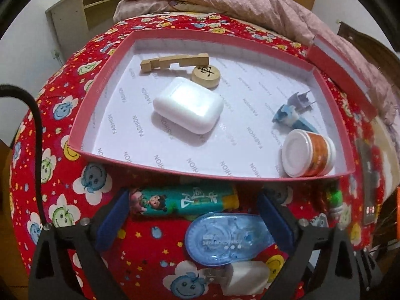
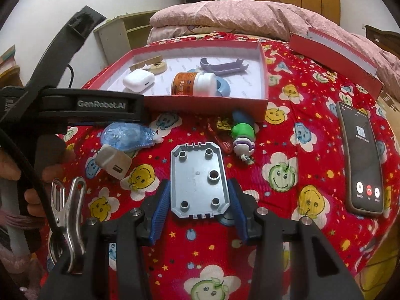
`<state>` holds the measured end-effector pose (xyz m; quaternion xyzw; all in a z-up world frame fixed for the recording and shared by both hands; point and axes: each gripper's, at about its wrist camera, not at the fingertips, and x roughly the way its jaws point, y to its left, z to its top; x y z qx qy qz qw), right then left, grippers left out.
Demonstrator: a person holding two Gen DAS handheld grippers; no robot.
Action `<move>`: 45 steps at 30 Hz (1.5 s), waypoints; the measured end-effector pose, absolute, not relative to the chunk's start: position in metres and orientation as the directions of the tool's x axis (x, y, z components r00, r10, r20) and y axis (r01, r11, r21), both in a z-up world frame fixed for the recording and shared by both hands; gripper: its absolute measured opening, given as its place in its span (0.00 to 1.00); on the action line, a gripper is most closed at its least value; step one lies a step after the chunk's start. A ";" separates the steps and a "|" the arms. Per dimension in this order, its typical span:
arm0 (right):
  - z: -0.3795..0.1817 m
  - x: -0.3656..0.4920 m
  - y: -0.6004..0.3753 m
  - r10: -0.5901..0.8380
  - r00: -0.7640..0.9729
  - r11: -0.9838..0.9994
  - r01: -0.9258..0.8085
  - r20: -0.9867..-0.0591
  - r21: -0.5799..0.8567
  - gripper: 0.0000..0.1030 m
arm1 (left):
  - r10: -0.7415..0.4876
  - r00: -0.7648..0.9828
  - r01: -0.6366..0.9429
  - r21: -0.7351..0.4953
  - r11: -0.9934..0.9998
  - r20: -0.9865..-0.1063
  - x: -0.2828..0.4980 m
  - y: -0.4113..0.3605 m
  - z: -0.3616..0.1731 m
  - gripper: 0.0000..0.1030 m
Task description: Organize rigid objects
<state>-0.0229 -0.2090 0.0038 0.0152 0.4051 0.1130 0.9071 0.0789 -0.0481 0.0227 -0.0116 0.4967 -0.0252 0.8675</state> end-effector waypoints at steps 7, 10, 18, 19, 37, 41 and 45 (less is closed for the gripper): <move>0.004 -0.023 -0.211 0.231 0.647 0.971 -0.195 -0.726 0.135 0.46 | -0.034 0.512 0.030 -0.022 0.999 -0.859 0.074 -0.043 0.025 0.83; 0.004 -0.023 -0.212 0.231 0.648 0.972 -0.195 -0.726 0.135 0.46 | -0.037 0.515 0.031 -0.024 0.999 -0.856 0.071 -0.042 0.025 0.83; 0.004 -0.024 -0.211 0.221 0.651 0.973 -0.193 -0.726 0.124 0.46 | -0.064 0.525 0.071 -0.031 0.997 -0.849 0.060 -0.036 0.027 0.82; 0.004 -0.023 -0.210 0.220 0.652 0.974 -0.191 -0.726 0.123 0.46 | -0.068 0.528 0.076 -0.032 0.997 -0.847 0.058 -0.033 0.028 0.82; 0.023 -0.031 -0.196 0.301 0.654 0.953 -0.228 -0.694 0.199 0.45 | -0.127 0.591 0.132 -0.060 0.989 -0.797 0.033 -0.006 0.051 0.82; 0.034 -0.031 -0.192 0.283 0.668 0.958 -0.237 -0.688 0.163 0.45 | -0.129 0.601 0.142 -0.053 0.988 -0.789 0.033 -0.005 0.058 0.82; 0.045 -0.024 -0.196 0.283 0.675 0.958 -0.226 -0.681 0.175 0.45 | -0.124 0.618 0.142 -0.045 0.989 -0.777 0.037 -0.004 0.067 0.82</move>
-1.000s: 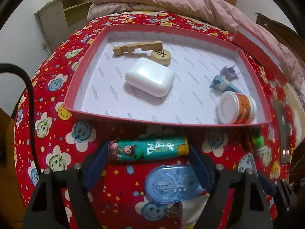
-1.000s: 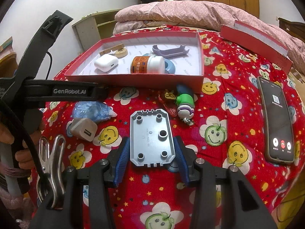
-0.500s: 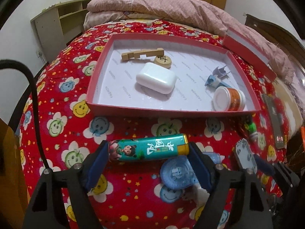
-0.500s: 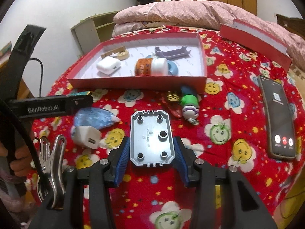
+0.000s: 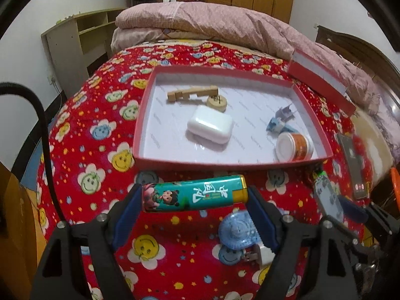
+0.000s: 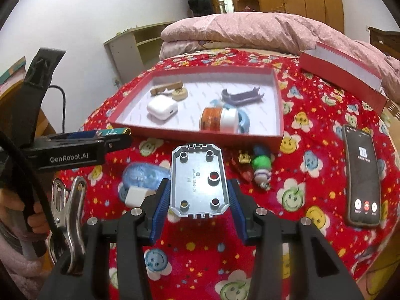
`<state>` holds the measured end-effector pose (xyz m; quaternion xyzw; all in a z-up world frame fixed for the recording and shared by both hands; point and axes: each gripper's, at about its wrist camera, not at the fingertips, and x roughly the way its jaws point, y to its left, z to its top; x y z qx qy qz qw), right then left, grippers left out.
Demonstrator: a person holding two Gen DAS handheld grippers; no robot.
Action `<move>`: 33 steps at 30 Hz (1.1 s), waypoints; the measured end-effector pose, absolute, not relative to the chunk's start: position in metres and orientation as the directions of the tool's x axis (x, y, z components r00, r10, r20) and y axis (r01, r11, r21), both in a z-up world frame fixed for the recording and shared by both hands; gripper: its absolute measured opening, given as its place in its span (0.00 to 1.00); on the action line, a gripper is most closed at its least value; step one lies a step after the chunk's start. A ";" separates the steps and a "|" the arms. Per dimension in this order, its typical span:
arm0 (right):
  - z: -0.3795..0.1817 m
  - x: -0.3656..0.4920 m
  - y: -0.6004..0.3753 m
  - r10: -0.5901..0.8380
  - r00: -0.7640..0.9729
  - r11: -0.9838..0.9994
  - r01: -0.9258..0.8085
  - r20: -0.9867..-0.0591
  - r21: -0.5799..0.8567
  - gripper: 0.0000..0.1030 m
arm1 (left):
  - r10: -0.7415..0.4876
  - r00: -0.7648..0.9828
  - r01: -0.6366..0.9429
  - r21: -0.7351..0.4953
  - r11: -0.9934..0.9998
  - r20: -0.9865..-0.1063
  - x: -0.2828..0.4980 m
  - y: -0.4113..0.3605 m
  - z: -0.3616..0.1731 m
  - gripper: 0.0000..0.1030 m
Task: Organize rigid objects
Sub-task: 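Lift the grey plate with the right tool while the left tool grasps the teal lighter, then carry the grey plate into the tray with the right tool while the left tool drops the teal lighter there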
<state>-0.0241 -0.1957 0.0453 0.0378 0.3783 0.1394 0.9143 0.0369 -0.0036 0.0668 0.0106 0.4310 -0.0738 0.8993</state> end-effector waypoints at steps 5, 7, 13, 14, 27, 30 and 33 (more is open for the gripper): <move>0.059 -0.014 -0.197 0.270 0.690 0.962 -0.228 -0.672 0.152 0.45 | -0.120 0.625 0.152 -0.030 0.988 -0.772 0.050 -0.006 0.071 0.82; 0.063 -0.008 -0.199 0.274 0.691 0.961 -0.225 -0.668 0.161 0.45 | -0.124 0.626 0.158 -0.030 0.987 -0.770 0.056 -0.007 0.074 0.82; 0.076 0.016 -0.206 0.260 0.706 0.965 -0.211 -0.658 0.155 0.45 | -0.119 0.645 0.169 -0.010 0.986 -0.755 0.075 -0.012 0.081 0.82; 0.077 0.021 -0.207 0.257 0.708 0.966 -0.208 -0.658 0.153 0.45 | -0.117 0.647 0.170 -0.007 0.985 -0.753 0.079 -0.012 0.082 0.82; 0.084 0.079 -0.222 0.229 0.710 0.973 -0.169 -0.666 0.154 0.45 | -0.104 0.633 0.178 0.013 0.984 -0.767 0.106 -0.020 0.070 0.82; 0.083 0.090 -0.223 0.223 0.707 0.975 -0.164 -0.672 0.150 0.45 | -0.104 0.630 0.183 0.017 0.983 -0.769 0.110 -0.021 0.066 0.82; 0.080 0.102 -0.223 0.212 0.701 0.977 -0.157 -0.681 0.143 0.45 | -0.112 0.624 0.189 0.010 0.982 -0.773 0.115 -0.022 0.062 0.82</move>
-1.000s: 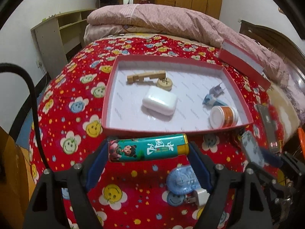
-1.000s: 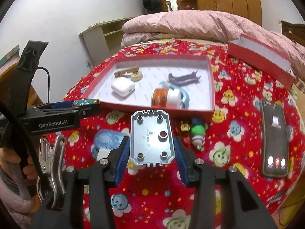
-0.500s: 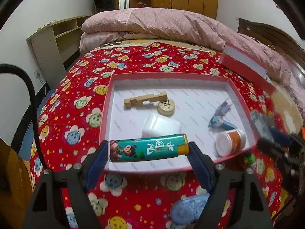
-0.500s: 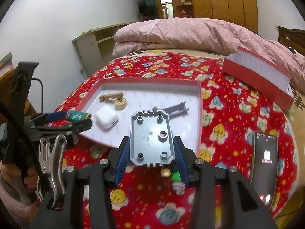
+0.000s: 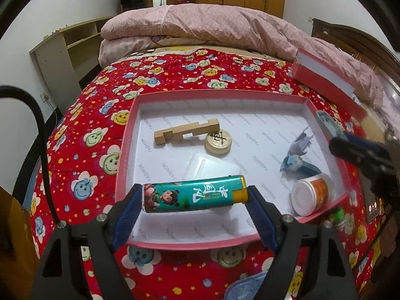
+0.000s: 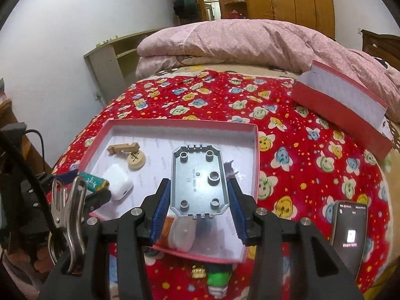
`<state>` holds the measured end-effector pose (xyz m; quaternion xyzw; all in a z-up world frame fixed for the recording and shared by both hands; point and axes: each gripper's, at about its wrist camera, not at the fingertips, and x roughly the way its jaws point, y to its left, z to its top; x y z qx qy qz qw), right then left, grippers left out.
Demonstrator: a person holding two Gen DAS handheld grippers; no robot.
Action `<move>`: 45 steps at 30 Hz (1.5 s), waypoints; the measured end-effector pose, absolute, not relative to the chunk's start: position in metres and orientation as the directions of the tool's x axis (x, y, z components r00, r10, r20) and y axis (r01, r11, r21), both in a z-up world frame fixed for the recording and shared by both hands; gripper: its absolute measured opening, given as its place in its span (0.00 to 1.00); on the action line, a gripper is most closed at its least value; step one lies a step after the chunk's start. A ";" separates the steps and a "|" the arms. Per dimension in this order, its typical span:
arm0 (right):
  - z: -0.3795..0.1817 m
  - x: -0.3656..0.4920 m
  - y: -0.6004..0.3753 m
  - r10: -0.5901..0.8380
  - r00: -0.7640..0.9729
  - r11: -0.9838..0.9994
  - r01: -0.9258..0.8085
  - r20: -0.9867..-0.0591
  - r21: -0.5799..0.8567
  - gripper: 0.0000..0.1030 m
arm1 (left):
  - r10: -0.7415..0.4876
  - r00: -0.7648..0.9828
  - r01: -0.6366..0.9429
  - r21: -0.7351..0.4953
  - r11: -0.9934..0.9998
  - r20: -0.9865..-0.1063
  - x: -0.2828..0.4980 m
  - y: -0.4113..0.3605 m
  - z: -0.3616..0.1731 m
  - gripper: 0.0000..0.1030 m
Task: Organize rigid objects
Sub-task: 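Carry the grey plate into the tray with the right tool while the left tool drops the teal lighter there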
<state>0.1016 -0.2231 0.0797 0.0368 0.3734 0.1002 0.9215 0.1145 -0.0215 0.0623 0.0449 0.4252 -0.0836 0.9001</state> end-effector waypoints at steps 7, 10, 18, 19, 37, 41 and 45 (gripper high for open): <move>0.071 0.123 -0.226 0.191 0.692 0.982 -0.134 -0.697 0.136 0.45 | -0.111 0.613 0.190 0.009 0.982 -0.782 0.127 -0.021 0.053 0.82; 0.067 0.131 -0.227 0.184 0.689 0.983 -0.127 -0.701 0.133 0.45 | -0.122 0.617 0.195 0.001 0.981 -0.777 0.131 -0.020 0.053 0.82; 0.057 0.145 -0.227 0.170 0.678 0.985 -0.117 -0.715 0.124 0.45 | -0.147 0.624 0.208 -0.018 0.978 -0.767 0.139 -0.021 0.054 0.83; 0.055 0.147 -0.228 0.169 0.675 0.986 -0.114 -0.718 0.125 0.45 | -0.151 0.624 0.208 -0.023 0.978 -0.767 0.140 -0.020 0.054 0.83; 0.043 0.153 -0.230 0.176 0.656 0.984 -0.107 -0.734 0.140 0.45 | -0.174 0.611 0.212 -0.052 0.976 -0.772 0.147 -0.022 0.053 0.83; 0.043 0.154 -0.230 0.178 0.654 0.984 -0.106 -0.735 0.144 0.45 | -0.179 0.596 0.198 -0.072 0.978 -0.783 0.149 -0.020 0.052 0.85; 0.044 0.153 -0.229 0.180 0.651 0.984 -0.107 -0.738 0.145 0.46 | -0.175 0.594 0.192 -0.073 0.979 -0.785 0.148 -0.019 0.053 0.85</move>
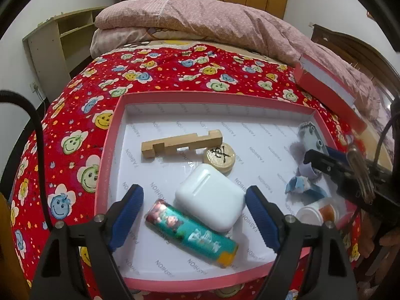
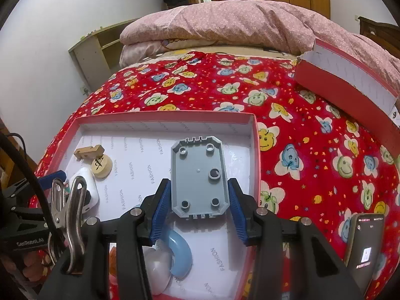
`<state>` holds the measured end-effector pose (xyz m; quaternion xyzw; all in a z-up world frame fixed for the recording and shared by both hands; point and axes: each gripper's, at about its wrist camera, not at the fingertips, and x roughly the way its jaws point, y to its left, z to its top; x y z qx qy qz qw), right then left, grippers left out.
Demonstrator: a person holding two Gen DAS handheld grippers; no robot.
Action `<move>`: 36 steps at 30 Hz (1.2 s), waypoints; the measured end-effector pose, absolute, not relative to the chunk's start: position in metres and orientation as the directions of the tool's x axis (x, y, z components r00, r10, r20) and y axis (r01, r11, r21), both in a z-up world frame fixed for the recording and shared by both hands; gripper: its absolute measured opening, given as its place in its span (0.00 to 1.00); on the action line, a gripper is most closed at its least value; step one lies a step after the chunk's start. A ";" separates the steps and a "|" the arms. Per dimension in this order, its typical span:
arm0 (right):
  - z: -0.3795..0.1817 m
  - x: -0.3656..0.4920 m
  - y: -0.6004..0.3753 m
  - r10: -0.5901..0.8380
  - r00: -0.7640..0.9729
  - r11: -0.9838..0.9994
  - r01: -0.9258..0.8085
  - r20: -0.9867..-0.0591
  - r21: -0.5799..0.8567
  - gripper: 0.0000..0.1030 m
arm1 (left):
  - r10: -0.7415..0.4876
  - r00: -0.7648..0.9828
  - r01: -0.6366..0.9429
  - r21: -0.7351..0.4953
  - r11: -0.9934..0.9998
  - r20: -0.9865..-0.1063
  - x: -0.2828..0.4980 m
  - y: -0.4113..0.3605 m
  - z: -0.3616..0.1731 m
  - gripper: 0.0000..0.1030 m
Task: Organize rigid objects
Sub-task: 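Carry the grey plate into the tray with the right tool while the left tool drops the teal lighter there, then grasp the white charger plug on the bed with the right tool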
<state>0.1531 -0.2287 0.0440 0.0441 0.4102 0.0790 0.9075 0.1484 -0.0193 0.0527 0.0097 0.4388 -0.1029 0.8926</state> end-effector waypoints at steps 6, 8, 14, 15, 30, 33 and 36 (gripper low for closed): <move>0.053 0.146 -0.228 0.185 0.674 0.983 -0.113 -0.716 0.148 0.54 | -0.171 0.617 0.194 -0.062 0.979 -0.768 0.140 -0.020 0.061 0.85; 0.059 0.142 -0.227 0.187 0.682 0.982 -0.119 -0.707 0.146 0.56 | -0.176 0.622 0.195 -0.067 0.979 -0.763 0.137 -0.019 0.065 0.85; 0.068 0.127 -0.222 0.199 0.695 0.980 -0.149 -0.691 0.133 0.57 | -0.173 0.630 0.196 -0.061 0.979 -0.757 0.125 -0.019 0.072 0.85; 0.070 0.124 -0.221 0.200 0.697 0.980 -0.152 -0.689 0.131 0.57 | -0.175 0.630 0.196 -0.063 0.979 -0.756 0.123 -0.018 0.073 0.85; 0.085 0.068 -0.218 0.219 0.714 0.976 -0.170 -0.665 0.138 0.57 | -0.184 0.630 0.200 -0.071 0.977 -0.755 0.078 -0.018 0.085 0.85; 0.084 0.055 -0.217 0.225 0.707 0.974 -0.173 -0.671 0.144 0.57 | -0.178 0.628 0.202 -0.062 0.977 -0.757 0.069 -0.018 0.085 0.85; 0.081 0.041 -0.214 0.235 0.700 0.972 -0.185 -0.675 0.147 0.57 | -0.172 0.628 0.201 -0.055 0.978 -0.759 0.060 -0.017 0.083 0.85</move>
